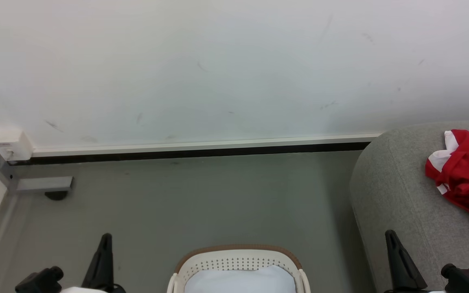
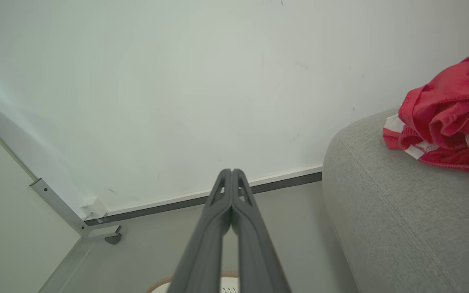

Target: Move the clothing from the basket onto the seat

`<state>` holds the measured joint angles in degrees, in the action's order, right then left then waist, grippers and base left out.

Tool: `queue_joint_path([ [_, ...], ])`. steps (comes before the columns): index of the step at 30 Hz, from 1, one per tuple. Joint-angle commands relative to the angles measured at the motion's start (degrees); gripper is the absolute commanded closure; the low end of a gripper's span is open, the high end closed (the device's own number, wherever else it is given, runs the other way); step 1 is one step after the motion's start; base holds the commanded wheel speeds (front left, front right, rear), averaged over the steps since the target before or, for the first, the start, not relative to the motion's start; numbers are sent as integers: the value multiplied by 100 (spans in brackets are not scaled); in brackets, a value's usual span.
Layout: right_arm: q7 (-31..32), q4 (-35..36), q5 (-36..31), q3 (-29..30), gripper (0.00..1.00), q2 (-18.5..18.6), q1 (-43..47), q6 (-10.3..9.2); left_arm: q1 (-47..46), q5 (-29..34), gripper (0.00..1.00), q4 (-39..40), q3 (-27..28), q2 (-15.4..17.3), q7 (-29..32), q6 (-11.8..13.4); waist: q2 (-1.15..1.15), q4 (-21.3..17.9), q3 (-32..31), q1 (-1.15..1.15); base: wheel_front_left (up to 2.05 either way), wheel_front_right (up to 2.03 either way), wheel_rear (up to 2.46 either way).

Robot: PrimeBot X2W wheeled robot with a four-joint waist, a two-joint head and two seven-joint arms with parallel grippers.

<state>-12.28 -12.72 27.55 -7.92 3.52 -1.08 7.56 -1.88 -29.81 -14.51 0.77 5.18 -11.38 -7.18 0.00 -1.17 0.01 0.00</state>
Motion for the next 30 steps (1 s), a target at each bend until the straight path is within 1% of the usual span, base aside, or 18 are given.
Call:
queue_joint_path([
  [1, 46, 73, 345, 51, 100, 56, -172, -2, -145, -303, 100, 111, 50, 20, 79, 13, 0, 2, 0, 0, 0, 0, 0],
  [17, 288, 34, 1881, 158, 100, 187, -278, -3, -209, -1619, 100, 204, 167, -32, 449, 92, 0, 19, -1, 0, 0, 0, 0],
  [30, 428, 15, 2886, 207, 100, 294, -336, -5, -253, -2472, 100, 249, 242, -68, 691, 133, 0, 31, -2, 0, 0, 0, 0],
])
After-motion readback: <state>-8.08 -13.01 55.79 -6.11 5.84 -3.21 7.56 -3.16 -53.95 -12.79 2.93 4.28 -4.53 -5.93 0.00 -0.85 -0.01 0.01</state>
